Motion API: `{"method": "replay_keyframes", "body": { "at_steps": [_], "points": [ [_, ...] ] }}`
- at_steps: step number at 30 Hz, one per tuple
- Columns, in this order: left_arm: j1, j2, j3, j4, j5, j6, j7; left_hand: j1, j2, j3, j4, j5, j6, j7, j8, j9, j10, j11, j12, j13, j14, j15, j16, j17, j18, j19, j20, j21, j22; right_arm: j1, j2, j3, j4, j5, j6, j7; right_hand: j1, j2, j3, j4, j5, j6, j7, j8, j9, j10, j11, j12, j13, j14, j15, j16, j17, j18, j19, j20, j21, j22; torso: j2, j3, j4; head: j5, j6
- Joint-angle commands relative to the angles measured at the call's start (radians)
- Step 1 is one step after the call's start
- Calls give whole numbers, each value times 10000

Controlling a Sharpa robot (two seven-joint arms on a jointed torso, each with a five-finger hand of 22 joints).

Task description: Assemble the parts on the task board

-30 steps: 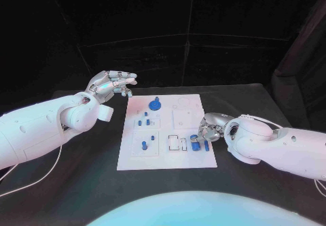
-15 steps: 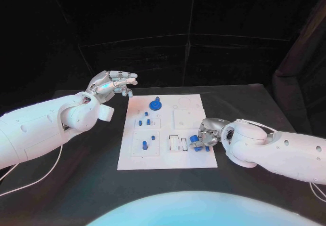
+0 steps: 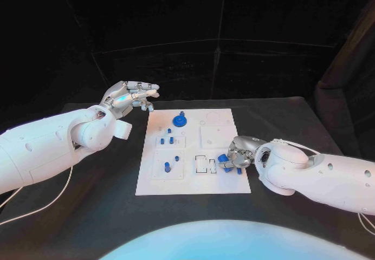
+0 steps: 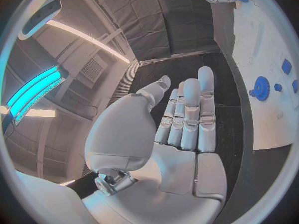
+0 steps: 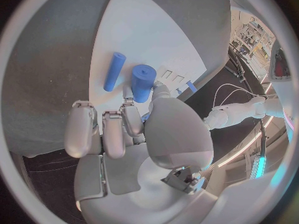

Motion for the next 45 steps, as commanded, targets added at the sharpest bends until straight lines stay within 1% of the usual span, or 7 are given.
{"method": "replay_keyframes", "body": {
  "at_steps": [1, 7, 13, 20, 34, 41, 45],
  "points": [
    [14, -2, 8, 4, 45, 134, 17, 42, 63, -62, 22, 38, -68, -31, 36, -14, -47, -9, 24, 16, -71, 32, 48, -10, 134, 70, 31, -59, -11, -8, -141, -4, 334, 841, -1090, 237, 112, 6, -14, -80, 149, 78, -34, 90, 115, 17, 27, 33, 15, 654, -89, 48, 428, -53, 29, -54, 64, 12, -12, -5, -11, 1, -1],
    [13, 17, 6, 0, 45, 163, -4, 35, 63, -88, 27, 38, -76, -30, 47, -14, -66, -7, 52, 15, -78, 35, 53, -25, 133, 73, 33, -71, -22, 2, -332, 6, 878, 1519, -1979, 576, 230, 23, -40, -110, 456, 79, -44, 85, 184, 35, 12, 28, 47, 657, -103, 59, 452, -55, 34, -77, 73, 25, -14, -19, 19, -14, -1],
    [12, 23, 4, 7, 45, 188, -29, 35, 63, -88, 27, 38, -76, -30, 47, -14, -66, -7, 52, 15, -78, 35, 53, -25, 133, 73, 33, -71, -22, 13, -279, 14, 1085, 1895, -2241, 682, 243, 18, -54, -110, 522, 74, -44, 79, 198, 33, 12, 17, 46, 657, -105, 60, 454, -56, 34, -81, 74, 28, -4, -22, 39, 41, -1],
    [13, 18, 2, 15, 45, 216, -54, 35, 63, -88, 27, 38, -76, -30, 47, -14, -66, -7, 52, 15, -78, 35, 53, -25, 133, 73, 33, -71, -22, 18, 84, 17, 946, 2118, -1978, 629, 222, 7, -85, -88, 554, 70, -39, 72, 213, 33, 15, 10, 49, 658, -106, 63, 461, -57, 34, -84, 75, 29, 2, -15, 6, 142, -1],
    [16, 50, 2, 25, 45, 250, -85, 35, 63, -88, 27, 38, -76, -30, 47, -14, -66, -7, 52, 15, -78, 35, 53, -25, 133, 73, 33, -71, -22, 31, 969, 20, 322, 2124, -1473, -134, -72, -6, -356, 82, 211, 71, -43, 36, 328, -19, 20, -161, -39, 646, -100, 41, 426, -55, 24, -76, 64, 17, 9, -11, 12, 247, -1],
    [16, 56, 1, 20, 45, 258, -92, 35, 63, -88, 27, 38, -76, -30, 47, -14, -66, -7, 52, 15, -78, 35, 53, -25, 133, 73, 33, -71, -22, 35, 1095, 20, 212, 1880, -1441, -389, -340, -6, -636, 94, -564, 114, -68, 38, 457, 0, 3, -199, -12, 644, -111, 33, 419, -52, 19, -84, 55, 9, 7, -7, -5, 271, -1],
    [17, 60, 1, 20, 45, 266, -96, 35, 63, -88, 27, 38, -76, -30, 47, -14, -66, -7, 52, 15, -78, 35, 53, -25, 133, 73, 33, -71, -22, 36, 1164, 20, 170, 1725, -1452, -484, -744, -56, -956, 113, -2094, 107, -79, 22, 574, -19, -2, -283, -24, 639, -118, 18, 404, -49, 10, -96, 37, -12, 4, -5, -14, 268, -1]
  ]
}}
